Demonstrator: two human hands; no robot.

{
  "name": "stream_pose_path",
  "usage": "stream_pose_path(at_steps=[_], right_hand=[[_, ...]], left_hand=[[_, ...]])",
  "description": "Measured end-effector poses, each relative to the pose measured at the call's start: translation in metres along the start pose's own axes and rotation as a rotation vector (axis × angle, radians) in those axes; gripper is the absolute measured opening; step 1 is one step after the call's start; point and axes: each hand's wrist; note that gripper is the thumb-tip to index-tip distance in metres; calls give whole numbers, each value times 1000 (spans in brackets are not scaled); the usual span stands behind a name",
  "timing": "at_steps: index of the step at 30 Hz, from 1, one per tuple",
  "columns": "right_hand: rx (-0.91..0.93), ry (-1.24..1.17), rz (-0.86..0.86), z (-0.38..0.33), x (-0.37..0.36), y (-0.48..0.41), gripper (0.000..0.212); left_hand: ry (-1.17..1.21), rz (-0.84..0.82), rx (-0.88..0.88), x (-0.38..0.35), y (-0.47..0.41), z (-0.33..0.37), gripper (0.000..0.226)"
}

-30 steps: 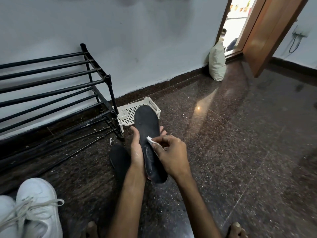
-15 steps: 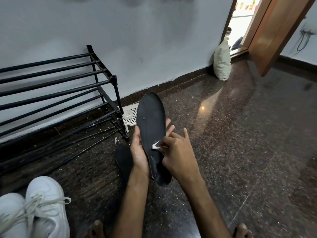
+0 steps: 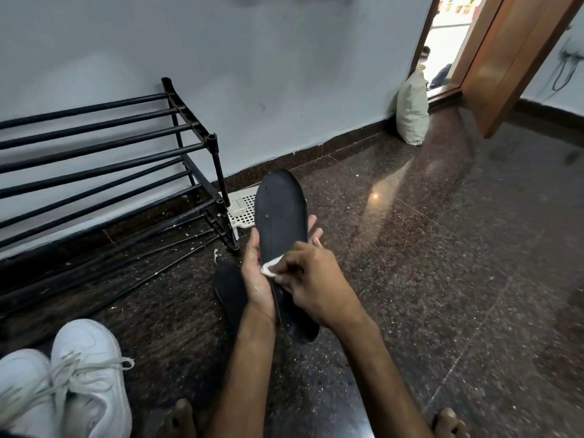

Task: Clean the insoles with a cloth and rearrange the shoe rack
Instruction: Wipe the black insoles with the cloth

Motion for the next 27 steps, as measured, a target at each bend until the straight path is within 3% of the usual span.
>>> stream_pose_path(at_steps=[2,4,6,9,10,12,15,18,21,23,25,27], right_hand=[[-22,137,-98,-2,5,1,16],[-62,285,10,1,3,4,16],[-84,231,135,-4,-1,5,14],[-22,-91,-50,-5,-3,2,12],[-6,-122,-140,-5,0,3,13],[18,39,-219,-3,7,4,15],[-21,302,-57,-1,9,5,15],[-7,156,73,-11,-7,1,14],[17,2,-82,-14,-3,2,15],[5,147,-199,-10,7,3,14],[-47,323,-108,-7,7,5,17],[-77,294,98,-12,-2,3,15]], left_hand=[[44,-10,-16,3,1,1,83],[24,5,-14,1,1,1,83],[-5,-1,-4,-2,1,0,85],[0,-24,-31,-1,3,9,81],[23,-24,-46,1,4,12,78],[75,-41,-84,2,6,17,75],[66,-76,-98,-2,5,16,77],[8,-75,-55,-5,3,10,86],[33,-101,-80,1,5,11,83],[89,-117,-92,5,5,13,78],[110,-122,-79,3,3,12,78],[60,-99,-48,-5,0,7,84]])
Point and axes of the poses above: each hand's wrist, its own y-axis away from the middle knuckle, its own x-axis out of the back of the hand, z = x × y, and after that the axes turned 8 degrees about x, right-handed
